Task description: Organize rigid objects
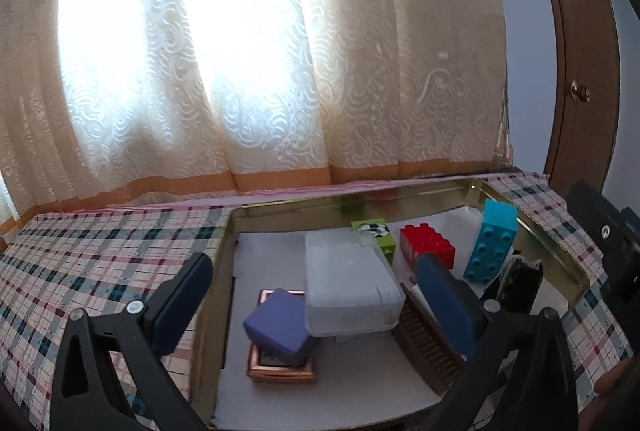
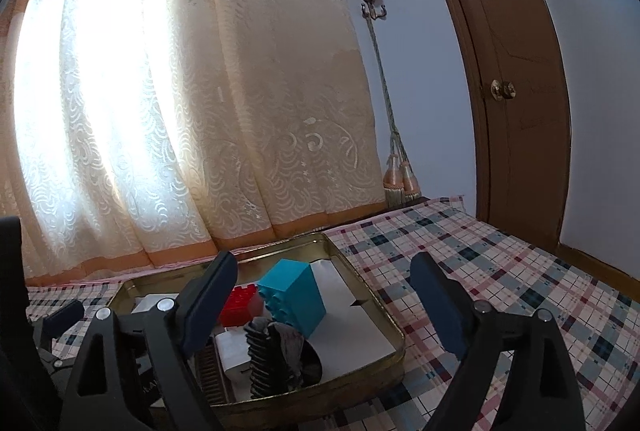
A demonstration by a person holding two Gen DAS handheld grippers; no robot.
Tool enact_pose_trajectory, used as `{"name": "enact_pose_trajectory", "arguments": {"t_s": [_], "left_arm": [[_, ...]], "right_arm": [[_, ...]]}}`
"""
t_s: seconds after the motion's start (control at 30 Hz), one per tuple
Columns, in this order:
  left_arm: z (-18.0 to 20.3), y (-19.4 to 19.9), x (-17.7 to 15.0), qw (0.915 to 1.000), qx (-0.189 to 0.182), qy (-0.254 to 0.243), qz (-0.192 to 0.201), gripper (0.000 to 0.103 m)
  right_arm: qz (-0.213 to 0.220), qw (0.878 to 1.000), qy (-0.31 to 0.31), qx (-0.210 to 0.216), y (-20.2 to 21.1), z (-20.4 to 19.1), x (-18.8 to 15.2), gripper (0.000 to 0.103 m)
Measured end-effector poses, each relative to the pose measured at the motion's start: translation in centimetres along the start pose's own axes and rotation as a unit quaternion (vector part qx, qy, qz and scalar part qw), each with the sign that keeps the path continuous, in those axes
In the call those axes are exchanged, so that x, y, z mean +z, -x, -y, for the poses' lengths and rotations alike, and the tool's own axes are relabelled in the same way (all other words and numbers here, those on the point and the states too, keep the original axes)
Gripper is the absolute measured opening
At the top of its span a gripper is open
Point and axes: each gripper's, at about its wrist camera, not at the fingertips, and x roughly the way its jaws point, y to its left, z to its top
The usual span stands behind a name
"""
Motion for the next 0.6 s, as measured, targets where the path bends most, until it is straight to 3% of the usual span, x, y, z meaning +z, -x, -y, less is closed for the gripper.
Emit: {"name": "enact_pose_trajectory", "arguments": {"t_s": [0.3,0.6], "left_arm": [[-0.8,1.7,-0.6,0.9996,0.012,0.005,0.026,0.103],[-1.3,3.8,-1.3,0.9991,0.012,0.002,0.041,0.103]], "right_arm": [[0.022,0.999,0.042,0.004,1.5,-1.3,-0.4,0.090],[0.036,0.998,0.040,0.014,2.9,-1.3,-0.6,0.090]]}}
